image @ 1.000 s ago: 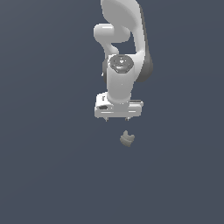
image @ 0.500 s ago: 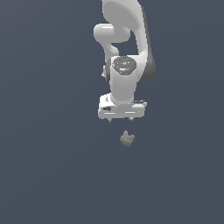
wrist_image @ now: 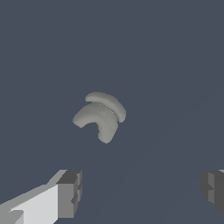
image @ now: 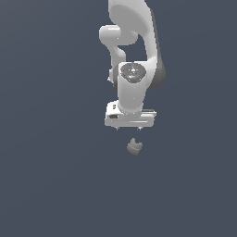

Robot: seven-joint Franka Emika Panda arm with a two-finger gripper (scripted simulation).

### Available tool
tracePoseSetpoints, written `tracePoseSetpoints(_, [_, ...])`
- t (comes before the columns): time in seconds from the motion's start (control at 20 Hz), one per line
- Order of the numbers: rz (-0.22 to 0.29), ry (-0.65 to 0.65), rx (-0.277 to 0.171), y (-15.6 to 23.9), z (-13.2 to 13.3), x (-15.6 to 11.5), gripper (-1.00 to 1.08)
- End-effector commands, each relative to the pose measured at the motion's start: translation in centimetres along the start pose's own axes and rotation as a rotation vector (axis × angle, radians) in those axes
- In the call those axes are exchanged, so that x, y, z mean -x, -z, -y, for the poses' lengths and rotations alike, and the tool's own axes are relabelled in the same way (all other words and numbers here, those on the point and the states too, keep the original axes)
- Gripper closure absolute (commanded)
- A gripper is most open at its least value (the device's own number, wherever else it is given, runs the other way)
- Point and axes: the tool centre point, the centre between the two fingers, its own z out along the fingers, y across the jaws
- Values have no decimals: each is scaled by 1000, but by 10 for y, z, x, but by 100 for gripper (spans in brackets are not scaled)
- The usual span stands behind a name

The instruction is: Pick up the object and move it to a goal position.

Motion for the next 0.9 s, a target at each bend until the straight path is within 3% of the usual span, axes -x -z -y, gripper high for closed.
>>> tracePoseSetpoints(0.0, [-1, -34, 0, -3, 2, -3, -92])
tracePoseSetpoints(0.85, [-21, -409, 8, -41, 25, -32, -92])
